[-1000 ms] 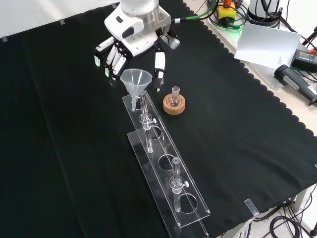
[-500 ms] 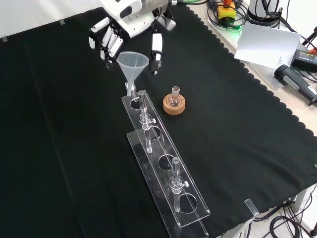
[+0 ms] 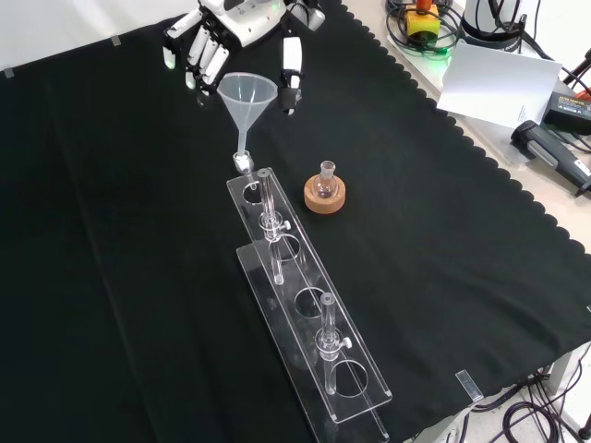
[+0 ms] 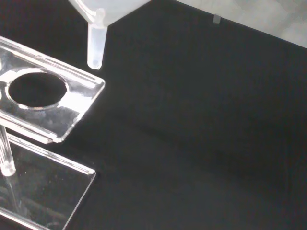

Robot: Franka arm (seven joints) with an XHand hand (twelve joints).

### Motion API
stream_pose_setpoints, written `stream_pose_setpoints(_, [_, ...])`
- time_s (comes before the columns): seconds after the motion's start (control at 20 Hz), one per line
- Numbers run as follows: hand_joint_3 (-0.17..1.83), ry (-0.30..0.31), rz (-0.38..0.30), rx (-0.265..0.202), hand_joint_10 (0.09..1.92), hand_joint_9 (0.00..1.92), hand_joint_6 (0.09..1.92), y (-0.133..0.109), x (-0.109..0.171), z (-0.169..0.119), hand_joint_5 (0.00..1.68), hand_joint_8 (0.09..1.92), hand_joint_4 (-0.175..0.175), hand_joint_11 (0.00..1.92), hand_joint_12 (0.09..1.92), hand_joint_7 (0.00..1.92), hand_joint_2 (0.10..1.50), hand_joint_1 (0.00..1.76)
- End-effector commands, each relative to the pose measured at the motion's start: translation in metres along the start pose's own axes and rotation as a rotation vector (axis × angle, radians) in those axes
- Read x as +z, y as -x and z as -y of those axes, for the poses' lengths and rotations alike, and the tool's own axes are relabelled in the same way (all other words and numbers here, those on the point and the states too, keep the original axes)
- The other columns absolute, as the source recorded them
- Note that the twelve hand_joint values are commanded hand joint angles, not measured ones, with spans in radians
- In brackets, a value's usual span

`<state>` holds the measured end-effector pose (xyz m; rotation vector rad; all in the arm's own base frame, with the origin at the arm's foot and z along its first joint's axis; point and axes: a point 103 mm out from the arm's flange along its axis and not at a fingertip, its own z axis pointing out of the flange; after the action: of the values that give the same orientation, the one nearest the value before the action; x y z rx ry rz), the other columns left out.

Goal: Pick up the funnel from the transparent funnel stand.

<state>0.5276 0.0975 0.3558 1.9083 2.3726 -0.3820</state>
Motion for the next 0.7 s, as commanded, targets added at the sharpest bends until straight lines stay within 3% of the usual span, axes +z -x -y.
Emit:
stream_pose_setpoints(0.05, [0.06, -0.007, 0.006, 0.002, 0.36, 0.78, 0.55, 0.005, 0.001, 0.004, 0.83, 0.48, 0.128, 0.00, 1.16, 1.17, 0.73, 0.72])
stream_pose_setpoints(0.7, [0.07, 0.003, -0.004, 0.057, 0.35, 0.78, 0.57, 0.019, 0.004, 0.014, 0.84, 0.48, 0.132, 0.00, 1.15, 1.18, 0.73, 0.72])
